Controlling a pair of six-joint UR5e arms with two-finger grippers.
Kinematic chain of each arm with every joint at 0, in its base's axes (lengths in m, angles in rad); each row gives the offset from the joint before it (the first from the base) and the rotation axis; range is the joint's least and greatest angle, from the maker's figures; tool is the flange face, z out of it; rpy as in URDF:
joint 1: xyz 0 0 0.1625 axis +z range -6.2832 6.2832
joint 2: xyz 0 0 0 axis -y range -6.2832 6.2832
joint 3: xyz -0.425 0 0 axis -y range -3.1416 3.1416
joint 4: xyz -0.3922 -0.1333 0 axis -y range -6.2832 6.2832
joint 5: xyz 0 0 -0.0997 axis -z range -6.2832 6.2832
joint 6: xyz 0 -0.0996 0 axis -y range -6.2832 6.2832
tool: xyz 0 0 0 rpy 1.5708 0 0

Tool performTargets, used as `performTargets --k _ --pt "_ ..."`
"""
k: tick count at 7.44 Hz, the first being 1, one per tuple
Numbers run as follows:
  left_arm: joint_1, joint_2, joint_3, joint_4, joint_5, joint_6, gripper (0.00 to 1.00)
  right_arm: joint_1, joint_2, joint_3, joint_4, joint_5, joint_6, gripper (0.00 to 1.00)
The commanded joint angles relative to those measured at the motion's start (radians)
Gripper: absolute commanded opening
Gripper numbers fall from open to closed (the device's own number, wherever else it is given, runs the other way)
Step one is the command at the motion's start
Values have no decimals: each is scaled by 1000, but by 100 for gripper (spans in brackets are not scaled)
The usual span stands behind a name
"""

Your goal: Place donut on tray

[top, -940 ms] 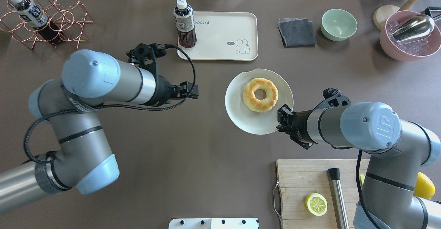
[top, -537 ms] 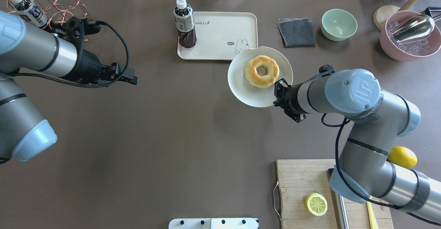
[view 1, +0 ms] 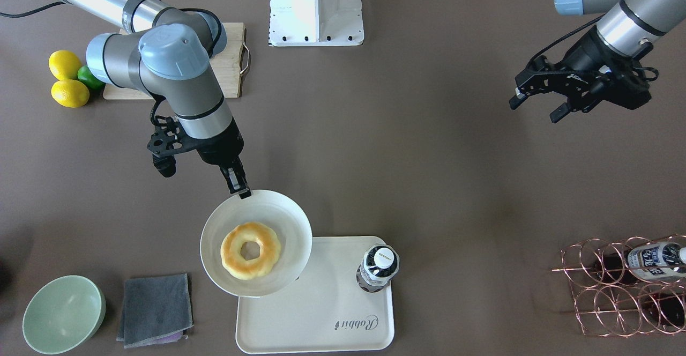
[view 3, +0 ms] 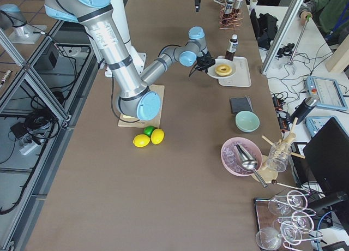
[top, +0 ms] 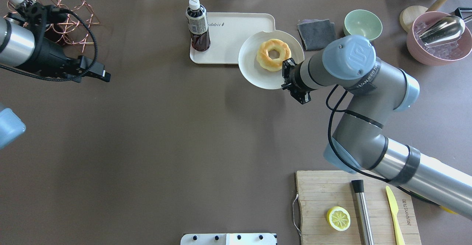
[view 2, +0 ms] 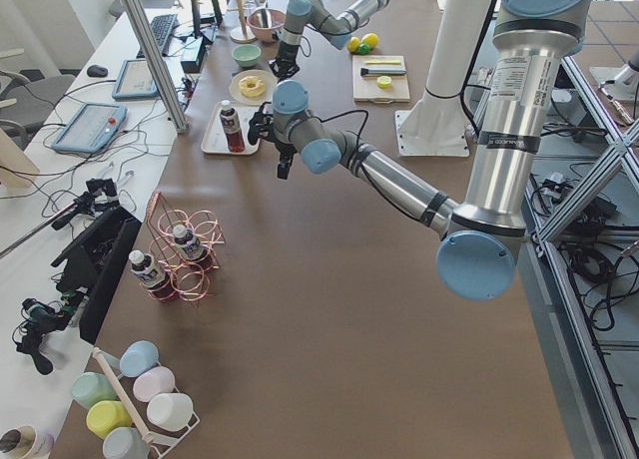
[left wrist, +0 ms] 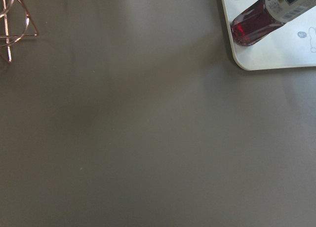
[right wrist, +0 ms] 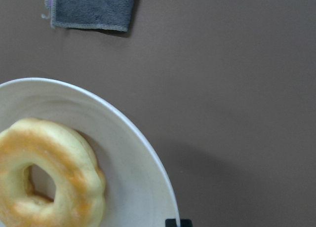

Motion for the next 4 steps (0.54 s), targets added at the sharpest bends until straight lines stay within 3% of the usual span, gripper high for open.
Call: performTargets --k 1,2,4 --pt "-121 54 35 0 -99 161 99 42 207 -294 57 11 54 0" --pt "-128 60 35 0 -100 175 99 40 227 -368 144 10 83 0" --pt "-130 62 27 0 -100 175 99 16 305 -494 185 -8 126 0"
